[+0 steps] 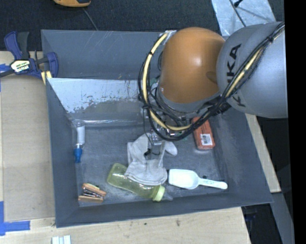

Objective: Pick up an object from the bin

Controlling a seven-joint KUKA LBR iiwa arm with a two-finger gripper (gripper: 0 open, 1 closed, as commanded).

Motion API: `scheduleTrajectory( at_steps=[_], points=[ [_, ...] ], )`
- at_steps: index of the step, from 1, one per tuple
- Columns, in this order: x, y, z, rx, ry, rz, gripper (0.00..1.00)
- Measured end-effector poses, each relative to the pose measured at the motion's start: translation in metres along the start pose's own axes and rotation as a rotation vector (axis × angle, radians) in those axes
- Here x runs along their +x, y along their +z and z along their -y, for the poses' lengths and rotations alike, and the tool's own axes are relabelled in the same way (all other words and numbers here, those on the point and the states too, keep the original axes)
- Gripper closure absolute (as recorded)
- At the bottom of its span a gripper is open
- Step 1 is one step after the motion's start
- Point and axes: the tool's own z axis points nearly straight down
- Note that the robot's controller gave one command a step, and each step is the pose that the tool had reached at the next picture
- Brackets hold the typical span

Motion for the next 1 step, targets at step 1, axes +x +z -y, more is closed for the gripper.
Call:
scheduleTrajectory(
  at_steps=[1],
  points=[
    [-0.0012, -0.0049, 0.0006, -0.001, 0.003, 0.008, 0.0]
  ],
)
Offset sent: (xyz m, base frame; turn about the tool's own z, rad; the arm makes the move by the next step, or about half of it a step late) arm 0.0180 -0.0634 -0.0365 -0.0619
